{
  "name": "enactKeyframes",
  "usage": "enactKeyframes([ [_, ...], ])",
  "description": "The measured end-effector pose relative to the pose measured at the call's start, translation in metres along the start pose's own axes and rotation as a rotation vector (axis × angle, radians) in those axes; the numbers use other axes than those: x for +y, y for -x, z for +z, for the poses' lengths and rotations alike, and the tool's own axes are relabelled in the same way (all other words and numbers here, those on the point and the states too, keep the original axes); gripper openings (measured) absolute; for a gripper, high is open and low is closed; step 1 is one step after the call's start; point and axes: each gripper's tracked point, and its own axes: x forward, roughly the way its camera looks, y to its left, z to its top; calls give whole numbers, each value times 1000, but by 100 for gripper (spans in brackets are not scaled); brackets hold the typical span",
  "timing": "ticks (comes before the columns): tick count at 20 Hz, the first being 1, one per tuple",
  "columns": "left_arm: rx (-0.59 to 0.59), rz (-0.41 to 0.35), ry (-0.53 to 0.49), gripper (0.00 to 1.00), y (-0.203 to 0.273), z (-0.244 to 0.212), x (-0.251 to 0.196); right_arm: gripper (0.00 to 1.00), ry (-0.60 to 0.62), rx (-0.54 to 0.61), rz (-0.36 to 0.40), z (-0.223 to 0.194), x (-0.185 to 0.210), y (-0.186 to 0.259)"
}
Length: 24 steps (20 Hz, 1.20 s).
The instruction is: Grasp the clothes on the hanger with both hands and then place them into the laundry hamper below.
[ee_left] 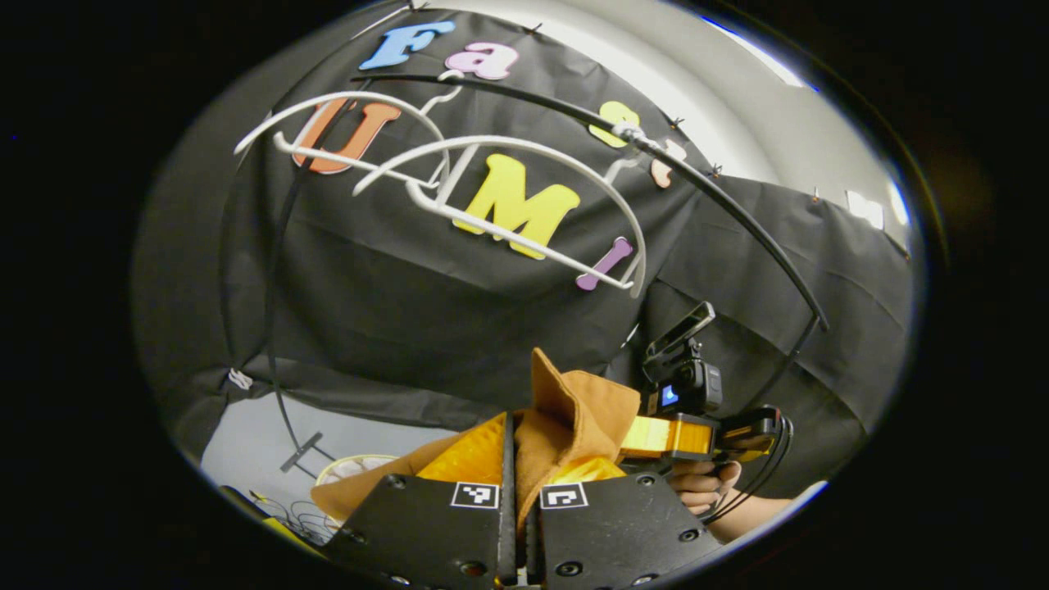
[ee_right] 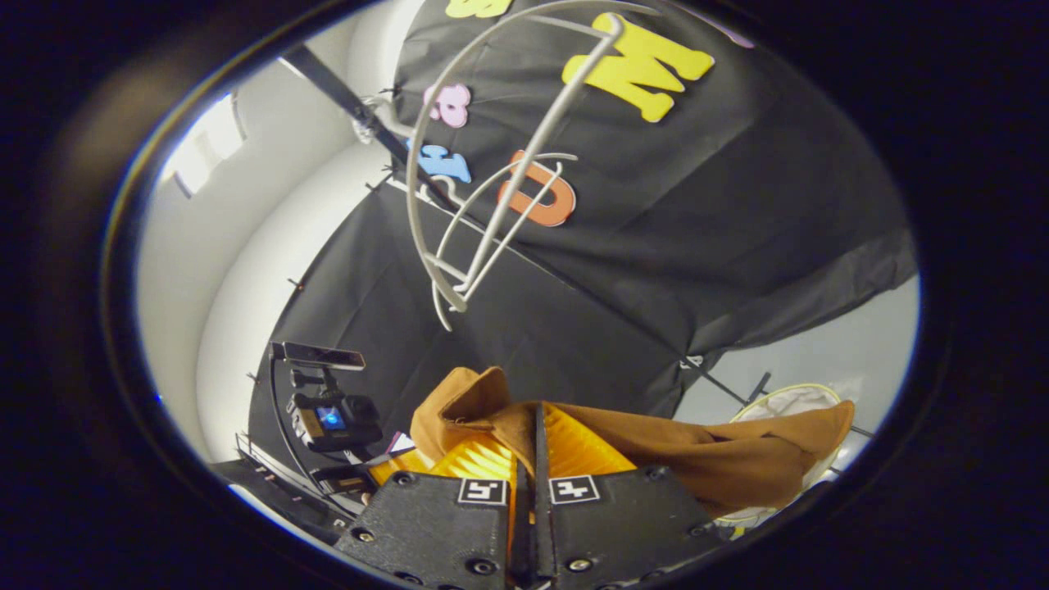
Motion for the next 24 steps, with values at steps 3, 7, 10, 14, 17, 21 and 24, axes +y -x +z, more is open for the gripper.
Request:
enactKeyframes([
  [3, 35, 6, 69, 4, -14, -27, 22, 6, -46, 17, -63, -5, -37, -11],
  [7, 88, 47, 139, 5, -39, -56, 54, 6, -120, 31, -151, -15, -90, -17],
  [10, 141, 86, 169, 5, -50, -72, 64, 6, -179, 44, -214, -22, -130, -24],
  [14, 227, 141, 162, 5, -68, -105, 89, 6, -175, 85, -336, -35, -177, -34],
  [17, 291, 175, 166, 10, -80, -130, 99, 6, -177, 109, -422, -42, -213, -46],
  [21, 364, 219, 170, 5, -88, -151, 110, 6, -200, 148, -537, -52, -253, -52],
  [24, 427, 283, 179, 5, -92, -170, 121, 6, -190, 180, -654, -63, -273, -43],
])
